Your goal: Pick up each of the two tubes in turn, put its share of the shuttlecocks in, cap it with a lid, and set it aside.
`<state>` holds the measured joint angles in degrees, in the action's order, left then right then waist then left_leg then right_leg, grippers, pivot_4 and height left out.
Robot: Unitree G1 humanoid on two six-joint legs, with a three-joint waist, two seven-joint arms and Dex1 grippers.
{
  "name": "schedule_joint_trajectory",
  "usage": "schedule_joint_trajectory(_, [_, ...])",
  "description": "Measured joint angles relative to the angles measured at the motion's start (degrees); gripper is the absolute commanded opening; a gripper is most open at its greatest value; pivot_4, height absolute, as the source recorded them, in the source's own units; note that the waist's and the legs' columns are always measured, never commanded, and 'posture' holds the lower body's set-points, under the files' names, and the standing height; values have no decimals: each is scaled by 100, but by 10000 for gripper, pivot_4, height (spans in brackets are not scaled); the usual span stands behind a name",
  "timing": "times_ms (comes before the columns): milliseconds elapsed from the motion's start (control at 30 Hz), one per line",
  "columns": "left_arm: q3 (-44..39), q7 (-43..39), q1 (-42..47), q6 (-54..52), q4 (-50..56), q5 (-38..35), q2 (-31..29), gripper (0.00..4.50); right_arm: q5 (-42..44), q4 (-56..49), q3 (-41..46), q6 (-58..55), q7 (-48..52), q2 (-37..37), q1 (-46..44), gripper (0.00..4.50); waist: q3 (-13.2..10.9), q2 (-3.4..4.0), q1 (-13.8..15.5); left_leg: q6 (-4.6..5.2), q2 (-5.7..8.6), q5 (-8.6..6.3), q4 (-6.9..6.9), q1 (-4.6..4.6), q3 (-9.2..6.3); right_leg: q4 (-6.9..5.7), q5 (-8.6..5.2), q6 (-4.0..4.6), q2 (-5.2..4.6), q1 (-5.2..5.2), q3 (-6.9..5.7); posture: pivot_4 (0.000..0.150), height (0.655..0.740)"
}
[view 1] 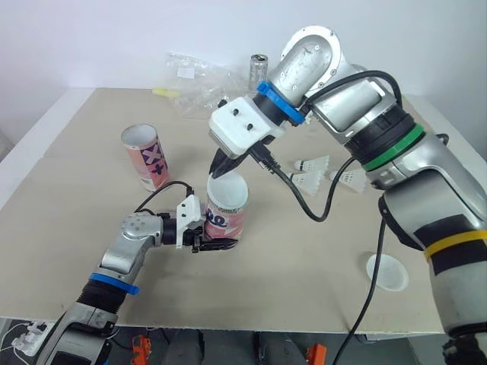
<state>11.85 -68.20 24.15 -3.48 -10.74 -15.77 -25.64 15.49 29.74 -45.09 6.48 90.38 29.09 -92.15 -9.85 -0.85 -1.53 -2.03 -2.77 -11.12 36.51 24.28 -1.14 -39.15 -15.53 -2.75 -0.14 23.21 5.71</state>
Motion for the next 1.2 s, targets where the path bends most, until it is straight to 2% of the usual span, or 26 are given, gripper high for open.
schedule_joint_trajectory(567, [-36, -16, -36, -3, 5, -16, -21, 28223, 105, -555, -225, -96, 2, 288, 277, 810, 3, 3, -28, 0, -4, 0, -2, -4, 0, -1, -2, 3, 3, -1, -2, 1500, 7236])
schedule_joint_trajectory(1200, [-46, -6, -47, -4, 7, -22, -17, 28223, -127, -90, -165, -1, 4, -28, 183, 810, 4, 4, -36, 0, -4, 0, -2, -5, 0, -2, -2, 2, 3, -1, -3, 1500, 7236])
